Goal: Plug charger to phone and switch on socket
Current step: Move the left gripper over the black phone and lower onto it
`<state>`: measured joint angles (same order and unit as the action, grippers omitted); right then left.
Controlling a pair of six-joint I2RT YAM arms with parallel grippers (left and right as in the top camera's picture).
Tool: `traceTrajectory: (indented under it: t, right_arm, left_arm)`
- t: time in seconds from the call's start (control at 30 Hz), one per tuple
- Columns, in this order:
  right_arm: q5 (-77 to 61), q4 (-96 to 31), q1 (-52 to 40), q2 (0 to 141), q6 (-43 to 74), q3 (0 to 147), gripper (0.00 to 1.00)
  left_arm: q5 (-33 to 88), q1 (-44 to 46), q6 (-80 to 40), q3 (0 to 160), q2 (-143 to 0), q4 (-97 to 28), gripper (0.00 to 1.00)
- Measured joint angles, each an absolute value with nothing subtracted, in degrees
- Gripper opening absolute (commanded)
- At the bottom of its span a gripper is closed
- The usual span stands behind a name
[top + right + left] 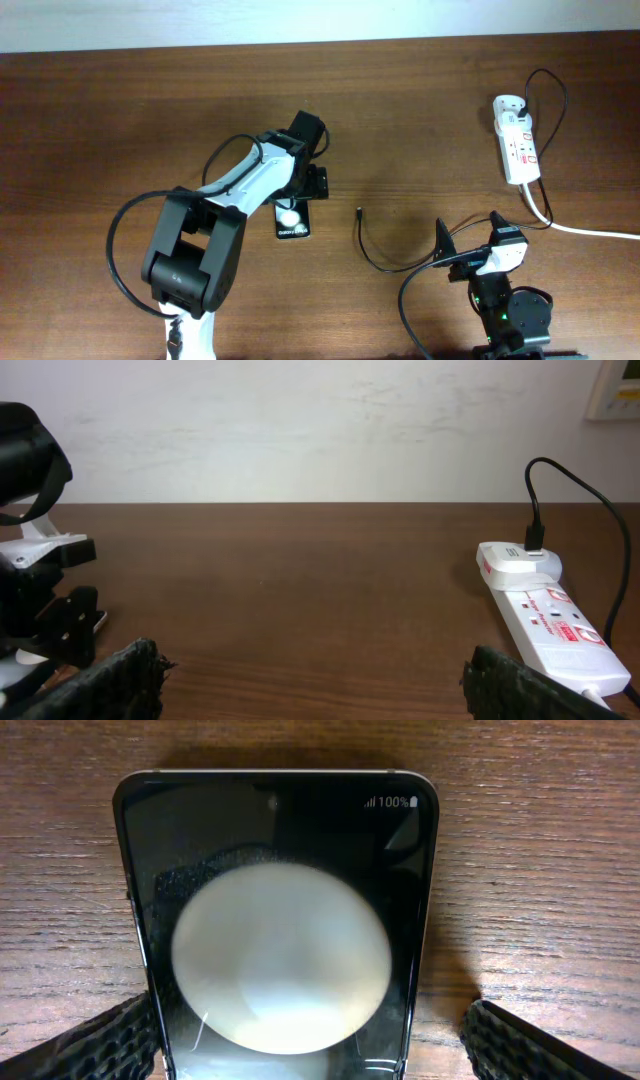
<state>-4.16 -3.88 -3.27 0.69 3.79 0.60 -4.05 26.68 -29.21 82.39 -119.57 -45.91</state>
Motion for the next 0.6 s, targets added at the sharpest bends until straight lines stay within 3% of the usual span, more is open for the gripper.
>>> traceTrajectory:
  t: [0.03, 0.3, 0.47, 0.5, 0.6]
  right_arm:
    - [-4.2, -3.9, -3.3, 0.7, 3.8, 0.6, 0.99]
    - [-4.2, -3.9, -3.3, 0.7, 3.8, 0.6, 0.99]
    - [-4.2, -3.9, -3.3, 0.7, 3.8, 0.6, 0.99]
    - [-4.2, -3.9, -3.3, 0.7, 3.8, 0.6, 0.99]
    - [-4.2, -3.9, -3.3, 0.7, 3.8, 0.6, 0.99]
  left_arm:
    - [-4.1, 26.7, -29.7, 82.4, -119.6, -46.7, 0.89]
    - [-2.8, 26.6, -33.8, 82.7, -119.6, -51.3, 0.84]
    - [-2.6, 26.6, -34.1, 82.6, -119.6, -49.8, 0.84]
    - [-2.6, 26.6, -34.1, 82.6, -119.6, -49.8, 1.0]
    - [-2.5, 26.6, -34.0, 82.6, -119.6, -49.4, 0.99]
